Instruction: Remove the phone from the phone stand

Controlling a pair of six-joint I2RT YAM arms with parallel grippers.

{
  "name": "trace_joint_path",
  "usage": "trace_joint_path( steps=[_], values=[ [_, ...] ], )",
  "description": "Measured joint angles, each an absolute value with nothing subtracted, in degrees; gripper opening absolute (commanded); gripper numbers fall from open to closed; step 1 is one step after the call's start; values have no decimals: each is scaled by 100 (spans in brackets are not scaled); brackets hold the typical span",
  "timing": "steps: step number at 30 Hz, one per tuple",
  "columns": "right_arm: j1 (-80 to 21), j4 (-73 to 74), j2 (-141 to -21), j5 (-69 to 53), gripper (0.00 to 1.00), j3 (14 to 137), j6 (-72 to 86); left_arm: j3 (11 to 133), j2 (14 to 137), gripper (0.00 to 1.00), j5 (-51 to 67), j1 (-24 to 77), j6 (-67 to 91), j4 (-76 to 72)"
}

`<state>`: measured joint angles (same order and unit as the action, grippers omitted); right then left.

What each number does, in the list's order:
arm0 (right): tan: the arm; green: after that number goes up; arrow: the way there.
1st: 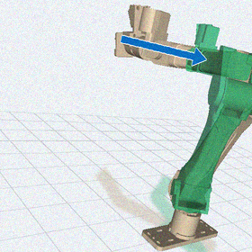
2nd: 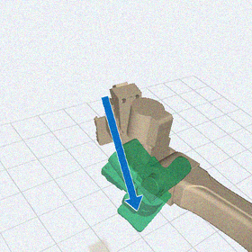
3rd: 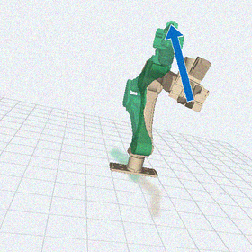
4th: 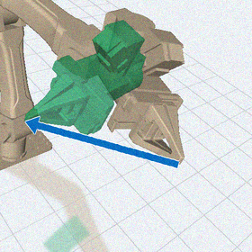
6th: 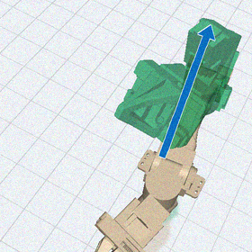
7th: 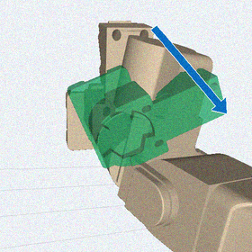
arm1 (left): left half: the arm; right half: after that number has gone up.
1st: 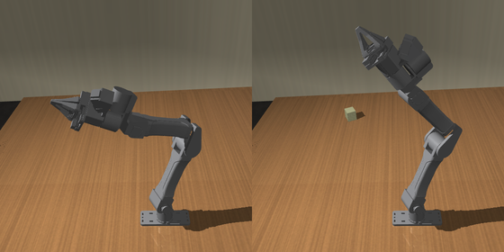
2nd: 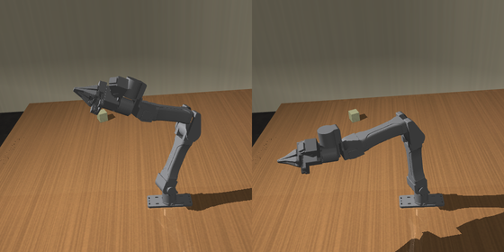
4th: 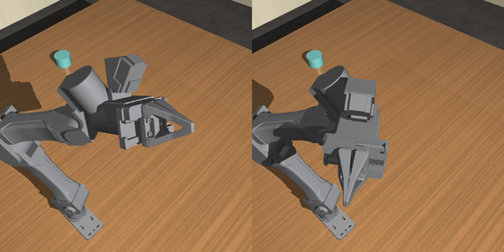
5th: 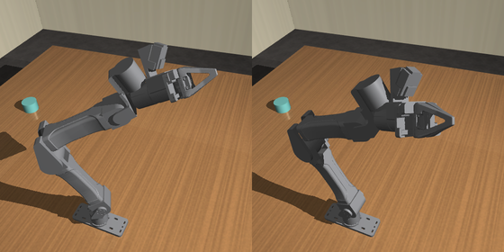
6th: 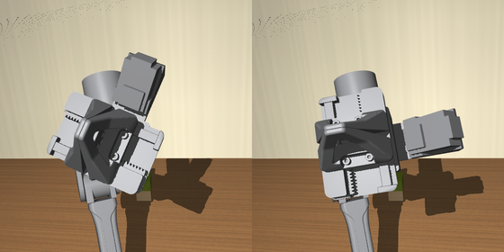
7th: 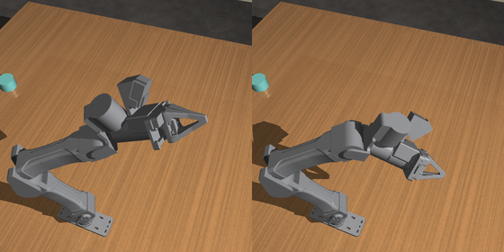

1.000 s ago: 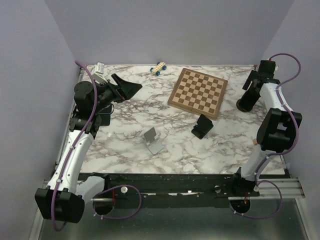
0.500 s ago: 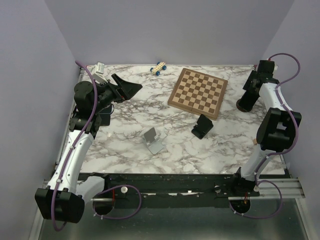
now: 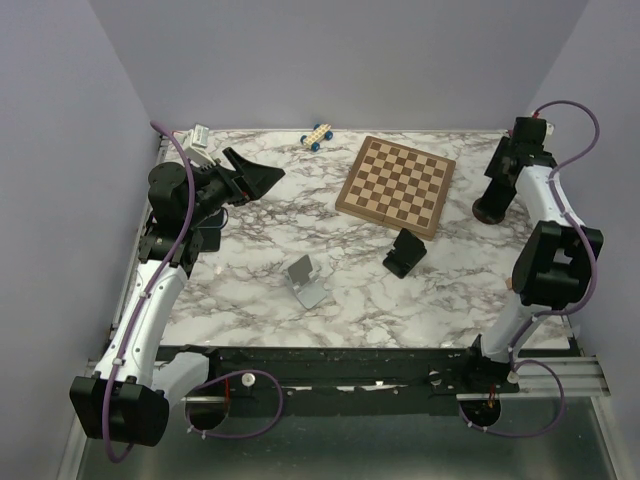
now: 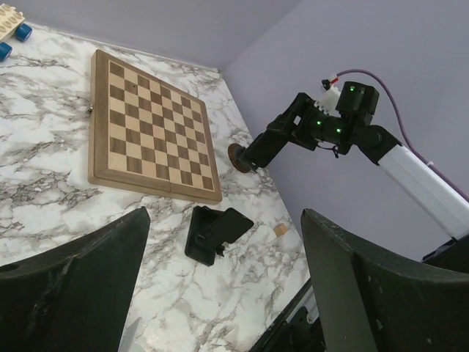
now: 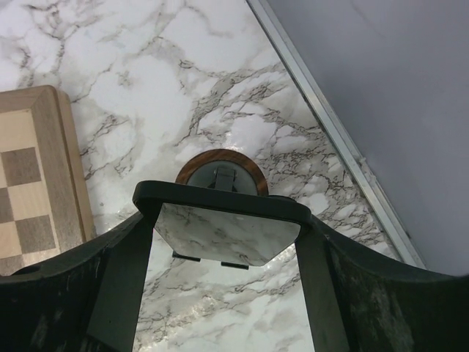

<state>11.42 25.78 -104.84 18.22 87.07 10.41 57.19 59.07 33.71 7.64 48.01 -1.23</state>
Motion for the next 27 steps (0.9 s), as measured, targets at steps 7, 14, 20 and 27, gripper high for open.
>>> trace_joint_path(
  steps=[7,14,20,27],
  values=[
    [1081,2571,-9804,1905,1,8584,1041,5719,5909,92,3369,764,4788,-123],
    [963,2617,-9432,1975,1,8506,1068,5719,5927,92,3369,764,4746,-119],
    [694,2694,-8705,1774,1,8016,1278,5719,6086,92,3417,764,4698,-123],
    [659,2832,-7898,801,1,7915,1667,5719,6525,92,3719,788,4799,-259]
  ],
)
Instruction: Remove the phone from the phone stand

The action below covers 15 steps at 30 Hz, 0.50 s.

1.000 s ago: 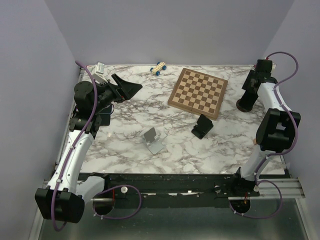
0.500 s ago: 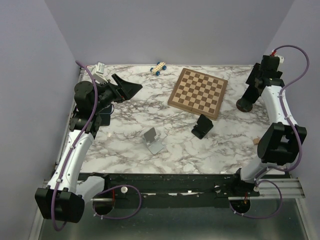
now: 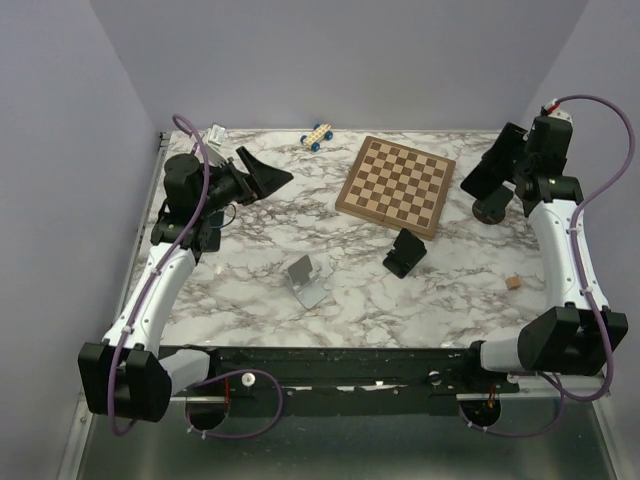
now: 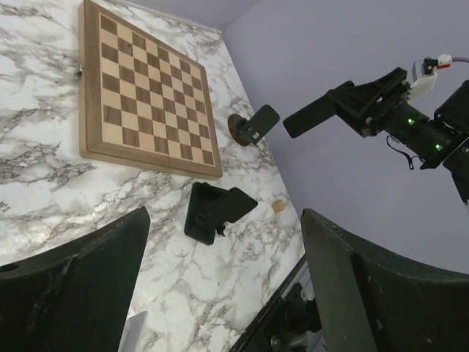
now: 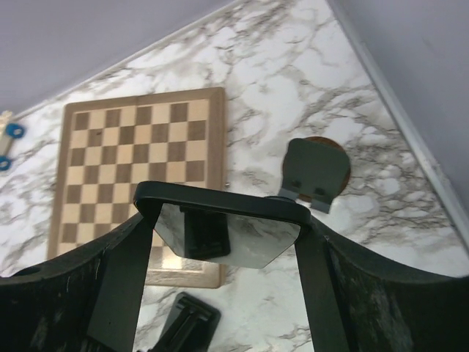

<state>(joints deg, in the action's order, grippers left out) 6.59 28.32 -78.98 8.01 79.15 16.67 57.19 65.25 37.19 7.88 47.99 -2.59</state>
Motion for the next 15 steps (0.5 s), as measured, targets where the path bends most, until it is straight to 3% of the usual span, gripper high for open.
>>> trace_joint_path(
  steps=[9,15],
  values=[
    [397,2816,-7725,-803,1,7848,2338,5771,7037,89,3972,1135,4661,-126],
    [-331,2523,-7382,-1481,1,7328,2818,6077,6982,88,3946,1680,3931,180]
  ],
)
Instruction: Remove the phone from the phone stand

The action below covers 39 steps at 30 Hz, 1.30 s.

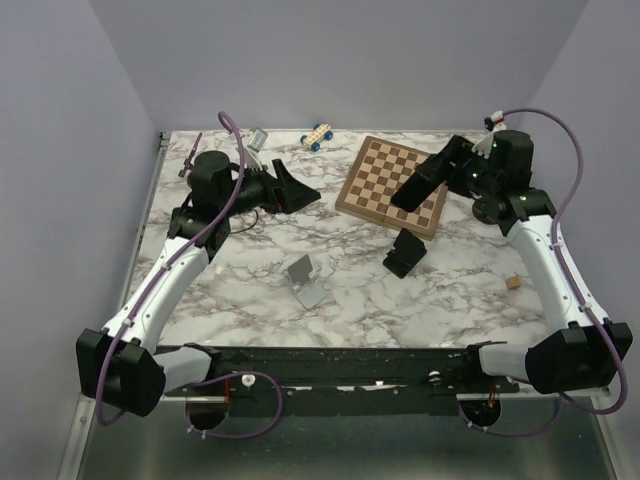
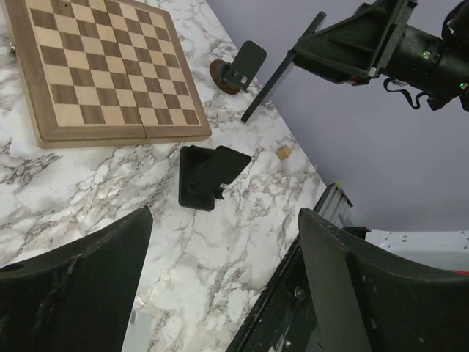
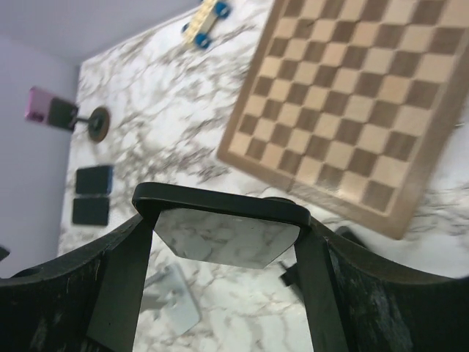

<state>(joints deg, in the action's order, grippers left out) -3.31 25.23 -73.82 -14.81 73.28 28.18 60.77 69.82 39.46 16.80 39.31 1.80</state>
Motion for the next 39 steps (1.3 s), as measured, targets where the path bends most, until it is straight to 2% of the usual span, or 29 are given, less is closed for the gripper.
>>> trace_joint_path(
  steps=[10,16,23,26,29,39],
  values=[
    [-2193,1721,-7308,-1984,1,6882,3603,5483,5384,89,2969,1944,2764,-51],
    [-3009,1385,-7308,-2038,1,6840,3754,4882,4436,92,2445,2001,2620,30],
    [-3719,1111,-7588,-2047,1,6840,3767,5113,4569,93,2648,2193,2383,1343],
    [-3944,1070,-7793,-2049,1,6873,3765,5205,4617,84,2714,2342,2246,1715],
    [-4154,1026,-7957,-2045,1,6928,3769,5295,4672,70,2722,2558,2206,2064],
    [-4580,843,-7994,-2012,1,6934,3811,5245,4869,56,2239,3135,2180,2480]
  ],
)
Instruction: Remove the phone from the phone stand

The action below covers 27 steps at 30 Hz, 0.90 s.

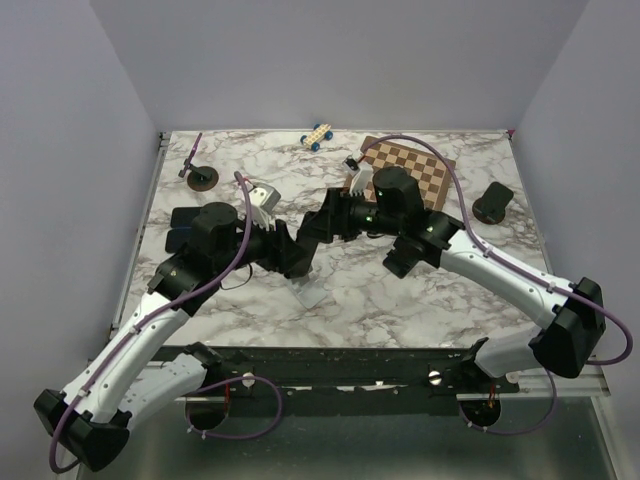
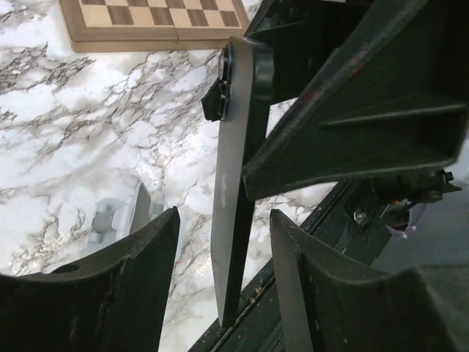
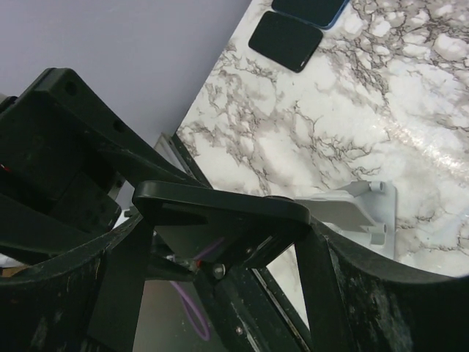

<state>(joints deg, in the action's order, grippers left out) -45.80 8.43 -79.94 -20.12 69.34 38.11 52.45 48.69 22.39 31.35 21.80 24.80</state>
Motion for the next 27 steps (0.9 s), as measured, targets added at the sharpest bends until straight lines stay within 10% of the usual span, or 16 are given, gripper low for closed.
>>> trace_joint_path(
  steps=[10,15,20,22,27],
  values=[
    [-4932,836,-7994,-1691,1,6938,3815,5312,4995,34,1238,3715,2099,2814],
    [-5011,860,-7994,-1444,2,6938,3852,5323,4976,1,985,3863,2104,2860],
    [-5033,766,-8005,-1409,52,6952,3922,5310,4829,0,965,3911,2130,2851],
    [-5057,735,-8005,-1391,99,6956,3929,5262,4742,0,961,3911,2161,2823],
    [-5078,829,-7828,-939,100,6967,4025,5050,4589,0,862,3894,2357,2805]
  ],
)
